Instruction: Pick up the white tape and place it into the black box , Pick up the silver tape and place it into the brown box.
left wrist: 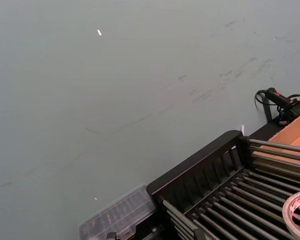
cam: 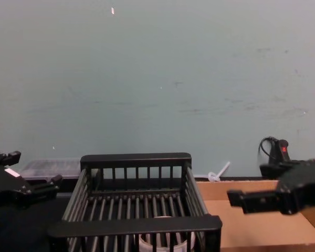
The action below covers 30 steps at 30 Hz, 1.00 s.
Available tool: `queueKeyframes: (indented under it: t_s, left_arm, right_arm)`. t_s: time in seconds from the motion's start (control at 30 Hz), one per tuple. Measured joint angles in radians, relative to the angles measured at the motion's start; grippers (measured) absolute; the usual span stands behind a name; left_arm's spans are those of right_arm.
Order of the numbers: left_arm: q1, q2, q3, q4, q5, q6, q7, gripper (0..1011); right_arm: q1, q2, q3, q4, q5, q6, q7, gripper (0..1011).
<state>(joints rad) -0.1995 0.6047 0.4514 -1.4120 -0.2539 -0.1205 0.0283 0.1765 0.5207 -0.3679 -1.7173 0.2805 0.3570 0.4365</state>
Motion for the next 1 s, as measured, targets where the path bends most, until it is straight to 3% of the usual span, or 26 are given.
queueKeyframes:
  t_s: [0.53, 1.0]
  left_arm:
    - [0.0, 0.0, 0.0, 0.0, 0.0, 0.0, 0.0, 1001]
    - [0.0, 0.0, 0.0, 0.0, 0.0, 0.0, 0.0, 1001]
  right_arm:
    - [-0.099, 0.109, -0.042, -0.111, 0.046, 0.067, 0.039, 1002]
    - [-0.105, 0.137, -0.092, -0.103, 0.062, 0.112, 0.051, 1002]
